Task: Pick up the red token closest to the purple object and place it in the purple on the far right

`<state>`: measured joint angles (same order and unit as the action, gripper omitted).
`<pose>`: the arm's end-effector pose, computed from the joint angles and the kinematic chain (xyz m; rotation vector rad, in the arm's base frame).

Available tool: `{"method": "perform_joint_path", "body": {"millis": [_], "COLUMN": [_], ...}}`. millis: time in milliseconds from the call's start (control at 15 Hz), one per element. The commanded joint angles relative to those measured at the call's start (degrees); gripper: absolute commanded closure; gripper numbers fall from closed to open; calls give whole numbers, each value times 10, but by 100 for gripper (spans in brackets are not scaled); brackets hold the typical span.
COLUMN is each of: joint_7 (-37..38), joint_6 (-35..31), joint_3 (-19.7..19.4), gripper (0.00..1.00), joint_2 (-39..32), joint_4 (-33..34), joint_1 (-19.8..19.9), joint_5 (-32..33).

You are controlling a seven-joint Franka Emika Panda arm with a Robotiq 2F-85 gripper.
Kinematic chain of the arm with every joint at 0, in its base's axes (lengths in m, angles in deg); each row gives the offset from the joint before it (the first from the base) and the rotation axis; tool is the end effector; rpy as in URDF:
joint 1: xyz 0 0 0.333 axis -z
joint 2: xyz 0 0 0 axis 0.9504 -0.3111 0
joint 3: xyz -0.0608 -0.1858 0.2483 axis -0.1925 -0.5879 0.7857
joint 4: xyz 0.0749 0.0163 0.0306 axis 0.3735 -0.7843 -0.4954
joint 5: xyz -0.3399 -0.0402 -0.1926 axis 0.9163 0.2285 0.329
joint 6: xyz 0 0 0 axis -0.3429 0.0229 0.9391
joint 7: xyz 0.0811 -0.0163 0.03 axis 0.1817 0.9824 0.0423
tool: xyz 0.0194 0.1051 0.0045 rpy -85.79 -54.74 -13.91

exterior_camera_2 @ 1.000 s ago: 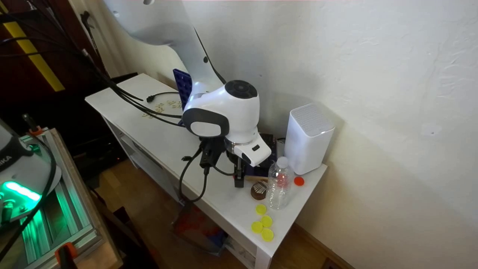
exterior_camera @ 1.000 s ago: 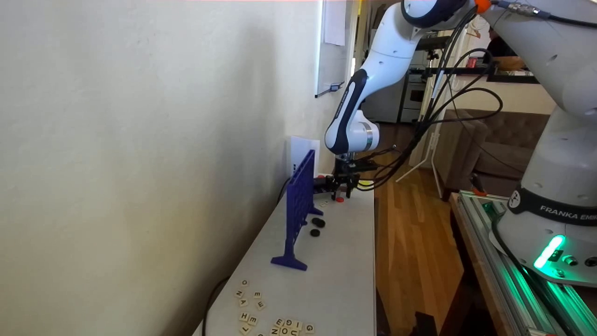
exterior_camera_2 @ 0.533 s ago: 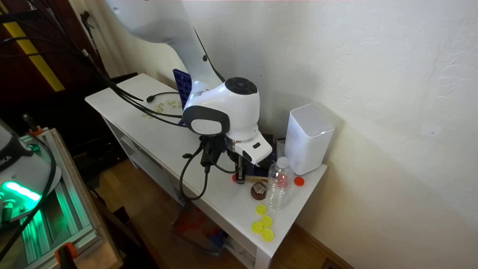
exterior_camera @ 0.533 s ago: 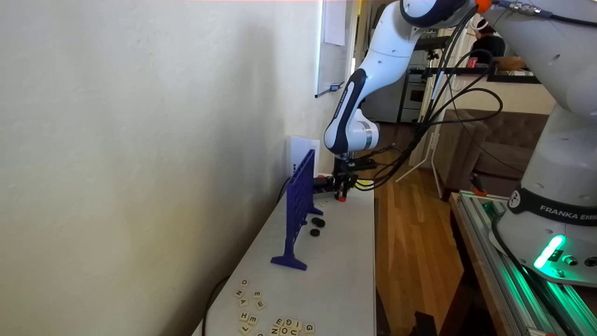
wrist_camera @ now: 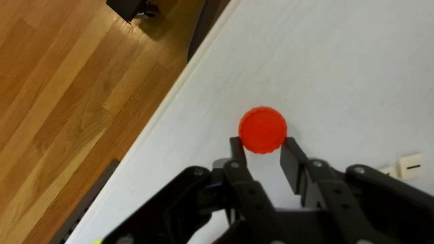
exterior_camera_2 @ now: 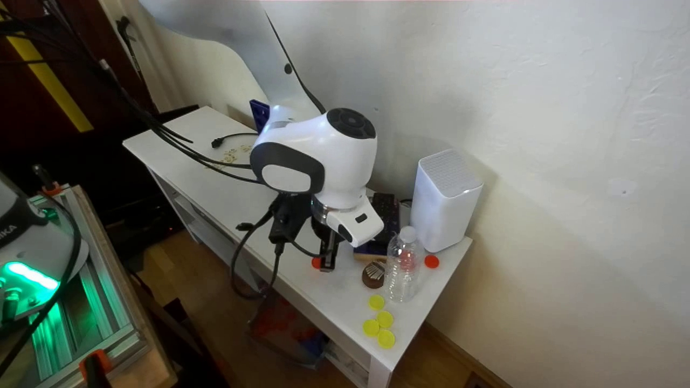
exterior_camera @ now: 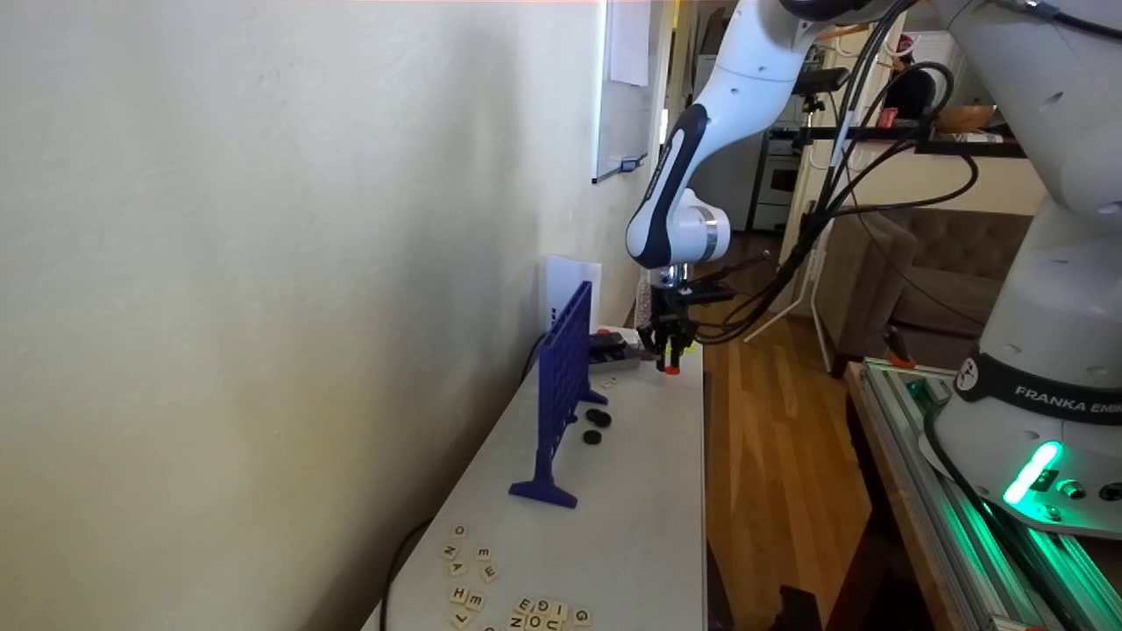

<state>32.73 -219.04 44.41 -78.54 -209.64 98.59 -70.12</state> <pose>0.4199 -0.3206 0.0618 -2.8004 1.2555 0.2146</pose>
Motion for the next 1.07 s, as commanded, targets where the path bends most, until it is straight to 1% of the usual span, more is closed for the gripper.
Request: {"method": "perform_joint_path", "body": {"millis": [0,67,200,400,467,533,600,667,800,867,933,1000], "joint_7": [-82,-133,-207,-331,-373,-415,-459,-488,-553,-581,-603,-621], "joint_6": [31,19,8,24,34,43,62,71,107,128,144,152], "joint_3": [30,55,86,130,140,143,134,161,165,100,84,61], "gripper": [92,92,92,92,92,92,92,92,92,92,92,92], "joint_2": [95,124,184,271,301,332,365,397,457,489,517,546], "joint_4": [-77,-103,-155,-212,-229,-244,-259,-275,-300,-312,-324,-337], "joint_1": [50,75,107,147,152,148,134,154,140,66,45,14], "joint_5": [-16,-36,-71,-148,-182,-219,-256,-279,-343,-378,-401,-422]}}
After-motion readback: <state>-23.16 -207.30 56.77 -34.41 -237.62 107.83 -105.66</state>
